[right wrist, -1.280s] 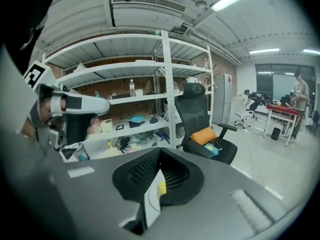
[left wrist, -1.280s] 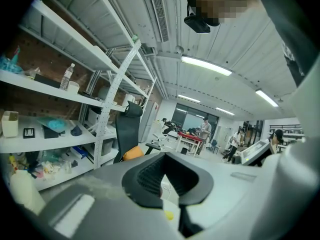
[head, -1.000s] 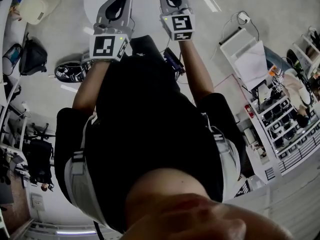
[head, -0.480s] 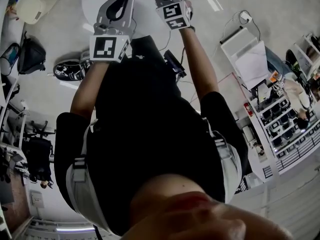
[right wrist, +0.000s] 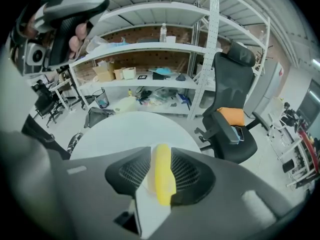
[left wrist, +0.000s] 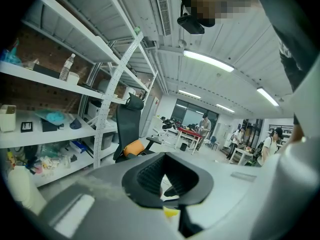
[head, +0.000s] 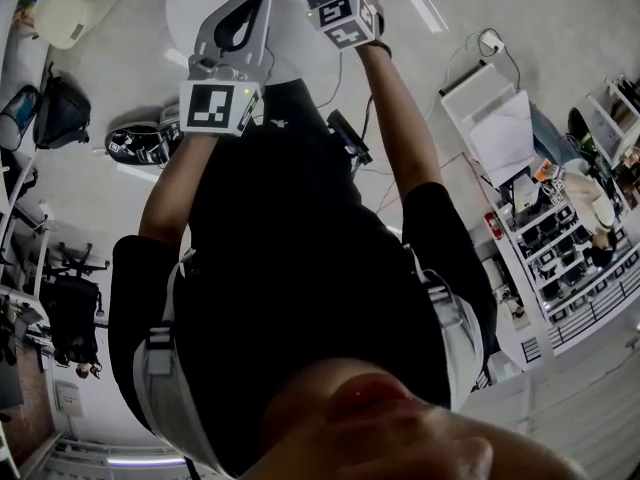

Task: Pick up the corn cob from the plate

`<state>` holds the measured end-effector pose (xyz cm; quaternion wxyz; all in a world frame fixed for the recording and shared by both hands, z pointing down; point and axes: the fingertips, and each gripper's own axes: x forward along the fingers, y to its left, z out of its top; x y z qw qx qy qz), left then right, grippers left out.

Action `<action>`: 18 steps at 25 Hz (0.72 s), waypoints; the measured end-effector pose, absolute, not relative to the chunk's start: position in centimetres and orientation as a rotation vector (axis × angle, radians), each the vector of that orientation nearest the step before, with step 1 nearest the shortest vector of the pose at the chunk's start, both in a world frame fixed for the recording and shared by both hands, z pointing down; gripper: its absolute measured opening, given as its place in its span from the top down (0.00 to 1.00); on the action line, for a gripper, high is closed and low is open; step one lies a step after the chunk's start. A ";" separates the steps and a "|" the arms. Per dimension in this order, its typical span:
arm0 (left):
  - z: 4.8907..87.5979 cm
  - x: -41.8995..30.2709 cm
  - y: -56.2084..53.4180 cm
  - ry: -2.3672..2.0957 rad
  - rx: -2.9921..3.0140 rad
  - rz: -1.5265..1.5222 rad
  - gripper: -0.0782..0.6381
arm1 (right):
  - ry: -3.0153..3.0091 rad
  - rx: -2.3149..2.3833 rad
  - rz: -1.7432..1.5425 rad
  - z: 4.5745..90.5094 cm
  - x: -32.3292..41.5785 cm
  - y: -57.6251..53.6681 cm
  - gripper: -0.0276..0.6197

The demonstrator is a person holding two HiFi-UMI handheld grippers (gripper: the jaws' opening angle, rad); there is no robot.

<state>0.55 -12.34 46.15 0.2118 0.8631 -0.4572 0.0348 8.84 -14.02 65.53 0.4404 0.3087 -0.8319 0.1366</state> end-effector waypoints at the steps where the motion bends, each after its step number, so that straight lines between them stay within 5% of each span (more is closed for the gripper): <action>1: 46.2 0.4 -12.4 -1.272 2.396 0.096 0.88 | -2.057 0.756 0.342 65.9 8.8 -14.1 0.75; 18: 47.9 -0.5 -12.1 -1.281 2.356 0.104 0.88 | -1.934 0.588 0.366 71.3 8.8 -14.3 0.64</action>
